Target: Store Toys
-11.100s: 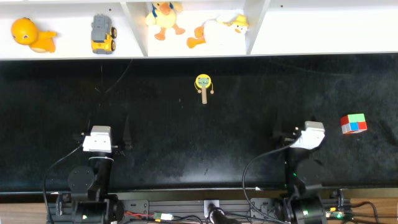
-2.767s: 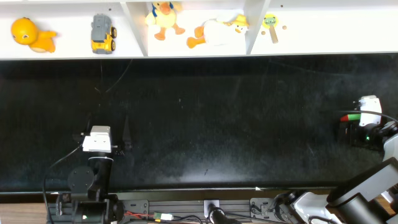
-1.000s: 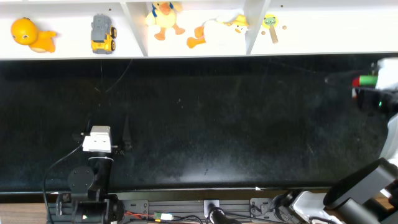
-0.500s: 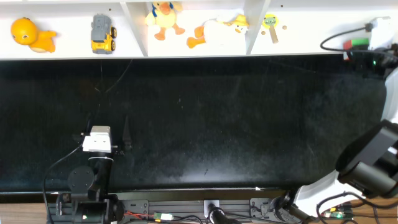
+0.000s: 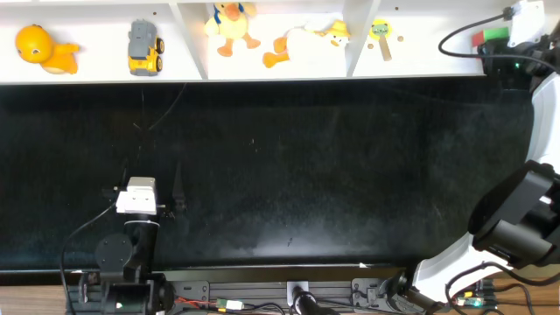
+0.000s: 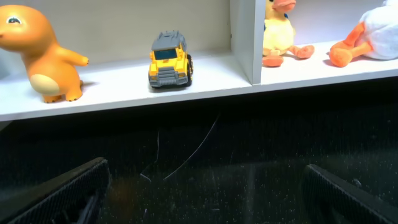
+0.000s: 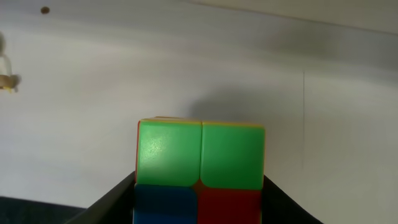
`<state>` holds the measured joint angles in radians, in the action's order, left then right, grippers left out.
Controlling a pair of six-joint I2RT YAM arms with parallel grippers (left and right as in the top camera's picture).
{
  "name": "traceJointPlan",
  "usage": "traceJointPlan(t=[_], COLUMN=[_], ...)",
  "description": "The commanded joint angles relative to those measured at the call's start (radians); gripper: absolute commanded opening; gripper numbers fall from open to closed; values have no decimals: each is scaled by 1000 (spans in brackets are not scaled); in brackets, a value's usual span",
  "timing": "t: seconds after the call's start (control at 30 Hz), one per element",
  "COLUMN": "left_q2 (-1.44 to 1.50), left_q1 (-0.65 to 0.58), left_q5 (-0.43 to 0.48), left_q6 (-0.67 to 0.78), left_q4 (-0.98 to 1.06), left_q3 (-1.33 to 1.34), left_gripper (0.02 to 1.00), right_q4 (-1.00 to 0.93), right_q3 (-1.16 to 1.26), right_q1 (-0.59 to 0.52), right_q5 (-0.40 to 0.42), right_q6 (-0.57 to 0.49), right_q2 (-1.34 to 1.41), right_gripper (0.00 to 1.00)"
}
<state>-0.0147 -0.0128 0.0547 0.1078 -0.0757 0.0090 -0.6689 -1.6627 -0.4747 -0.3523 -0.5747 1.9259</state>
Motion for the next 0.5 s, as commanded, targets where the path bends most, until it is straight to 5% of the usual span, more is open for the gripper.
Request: traceJointPlan(t=[0.03,0.37,0.5], left_q2=[12,12,12], left_q1=[2,2,2], left_q5=[-5,-5,-5], left_q6=[12,12,12], left_q4=[-5,-5,-5], left_q3=[-1,-1,-1], left_gripper=[998,998,998], right_q4=[15,16,15], right_q3=[-41,-50,-50], right_q1=[16,31,31], right_q5=[-24,-24,-21], right_q6=[23,75,82], right_q2=[33,66,66], right_gripper=[540,627,998])
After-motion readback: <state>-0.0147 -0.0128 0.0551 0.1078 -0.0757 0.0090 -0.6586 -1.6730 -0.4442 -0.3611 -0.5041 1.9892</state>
